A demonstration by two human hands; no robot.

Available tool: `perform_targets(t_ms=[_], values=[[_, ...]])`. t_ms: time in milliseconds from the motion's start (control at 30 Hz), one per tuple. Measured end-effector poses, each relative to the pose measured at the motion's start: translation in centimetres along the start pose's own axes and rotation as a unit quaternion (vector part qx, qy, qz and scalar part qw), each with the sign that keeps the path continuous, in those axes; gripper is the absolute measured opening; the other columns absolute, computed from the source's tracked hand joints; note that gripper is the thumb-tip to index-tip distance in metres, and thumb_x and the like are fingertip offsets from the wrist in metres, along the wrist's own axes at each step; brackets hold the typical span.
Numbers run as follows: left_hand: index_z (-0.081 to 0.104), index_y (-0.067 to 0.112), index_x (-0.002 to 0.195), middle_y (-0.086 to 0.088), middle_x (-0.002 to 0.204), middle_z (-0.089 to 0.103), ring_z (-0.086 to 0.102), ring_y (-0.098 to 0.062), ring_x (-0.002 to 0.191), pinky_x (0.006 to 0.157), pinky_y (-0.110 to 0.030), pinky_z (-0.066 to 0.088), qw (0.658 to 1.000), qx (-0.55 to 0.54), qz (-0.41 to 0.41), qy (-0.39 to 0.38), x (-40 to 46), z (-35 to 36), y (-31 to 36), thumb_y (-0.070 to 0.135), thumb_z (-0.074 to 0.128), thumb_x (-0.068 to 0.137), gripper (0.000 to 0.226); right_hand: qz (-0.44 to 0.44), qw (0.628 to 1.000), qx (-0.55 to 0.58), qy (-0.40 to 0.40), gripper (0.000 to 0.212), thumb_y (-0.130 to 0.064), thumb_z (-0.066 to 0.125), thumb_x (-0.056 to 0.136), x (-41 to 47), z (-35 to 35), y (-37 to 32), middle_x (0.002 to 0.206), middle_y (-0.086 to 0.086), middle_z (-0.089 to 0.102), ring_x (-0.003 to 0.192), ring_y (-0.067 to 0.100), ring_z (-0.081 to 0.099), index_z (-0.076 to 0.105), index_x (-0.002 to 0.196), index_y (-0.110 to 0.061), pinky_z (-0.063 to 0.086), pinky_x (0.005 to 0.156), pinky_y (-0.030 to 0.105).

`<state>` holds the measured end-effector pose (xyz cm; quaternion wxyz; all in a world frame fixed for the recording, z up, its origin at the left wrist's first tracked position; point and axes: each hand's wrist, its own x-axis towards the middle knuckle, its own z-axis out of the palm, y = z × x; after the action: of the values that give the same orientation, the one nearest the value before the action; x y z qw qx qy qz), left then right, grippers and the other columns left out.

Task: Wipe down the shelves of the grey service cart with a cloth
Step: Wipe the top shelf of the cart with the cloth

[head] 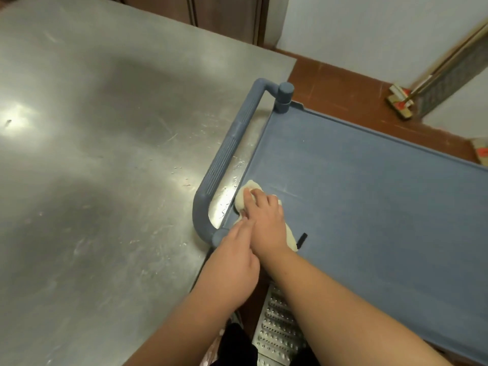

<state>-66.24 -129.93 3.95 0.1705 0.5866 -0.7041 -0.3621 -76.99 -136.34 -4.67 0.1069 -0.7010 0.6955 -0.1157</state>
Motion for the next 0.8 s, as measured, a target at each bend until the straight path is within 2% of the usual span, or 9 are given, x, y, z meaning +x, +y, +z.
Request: perform_targets(t_ms=[100, 167, 333, 500, 667, 800], values=[[0.029, 0.023, 0.147, 0.008, 0.152, 0.033, 0.030, -0.004, 0.139, 0.112, -0.017, 0.022, 0.999, 0.037, 0.012, 0.000, -0.1, 0.6, 0.4, 0.008, 0.044, 0.088, 0.063, 0.008, 1.000, -0.025, 0.014, 0.051, -0.026, 0.056, 0.089, -1.1, -0.7, 2.3, 0.134, 0.000, 0.052, 0.100, 0.026, 0.046, 0.047, 0.139, -0.019, 0.043, 0.093, 0.040], [0.028, 0.021, 0.147, 0.006, 0.153, 0.032, 0.030, -0.007, 0.139, 0.111, -0.017, 0.019, 0.998, 0.063, 0.019, -0.007, -0.2, 1.2, 1.1, 0.009, 0.045, 0.089, 0.062, 0.034, 0.998, -0.031, 0.033, 0.050, -0.021, 0.058, 0.088, -2.4, -1.2, 4.8, 0.133, 0.002, 0.054, 0.098, 0.028, 0.048, 0.051, 0.137, -0.017, 0.044, 0.092, 0.042], [0.024, 0.022, 0.149, 0.003, 0.155, 0.029, 0.029, -0.013, 0.141, 0.112, -0.025, 0.024, 0.995, 0.095, 0.008, -0.041, -0.5, 4.9, 4.2, 0.015, 0.044, 0.091, 0.061, 0.085, 0.992, -0.055, 0.077, 0.049, -0.020, 0.064, 0.085, -6.8, -3.5, 12.9, 0.128, 0.004, 0.059, 0.093, 0.032, 0.051, 0.057, 0.132, -0.016, 0.047, 0.088, 0.044], [0.029, 0.019, 0.147, 0.000, 0.154, 0.032, 0.031, -0.014, 0.141, 0.113, -0.029, 0.027, 0.990, 0.119, 0.025, -0.075, -0.2, 11.8, 10.2, 0.016, 0.044, 0.089, 0.060, 0.127, 0.984, -0.073, 0.101, 0.048, -0.020, 0.067, 0.082, -11.8, -6.6, 22.3, 0.124, 0.003, 0.062, 0.089, 0.031, 0.052, 0.060, 0.130, -0.016, 0.046, 0.084, 0.042], [0.031, 0.016, 0.147, -0.003, 0.154, 0.034, 0.031, -0.016, 0.141, 0.113, -0.026, 0.025, 0.983, 0.136, 0.062, -0.104, -0.9, 20.2, 18.0, 0.012, 0.045, 0.089, 0.060, 0.173, 0.975, -0.082, 0.112, 0.050, -0.022, 0.070, 0.082, -18.4, -10.1, 32.5, 0.123, 0.002, 0.063, 0.088, 0.030, 0.052, 0.061, 0.130, -0.017, 0.047, 0.088, 0.043], [0.031, 0.014, 0.148, -0.007, 0.155, 0.033, 0.028, -0.018, 0.143, 0.117, -0.030, 0.024, 0.975, 0.144, 0.085, -0.143, -1.6, 26.8, 23.6, 0.011, 0.044, 0.086, 0.063, 0.212, 0.965, -0.104, 0.110, 0.050, -0.026, 0.071, 0.082, -24.0, -13.5, 40.8, 0.125, 0.002, 0.062, 0.090, 0.029, 0.053, 0.061, 0.131, -0.017, 0.047, 0.088, 0.043]])
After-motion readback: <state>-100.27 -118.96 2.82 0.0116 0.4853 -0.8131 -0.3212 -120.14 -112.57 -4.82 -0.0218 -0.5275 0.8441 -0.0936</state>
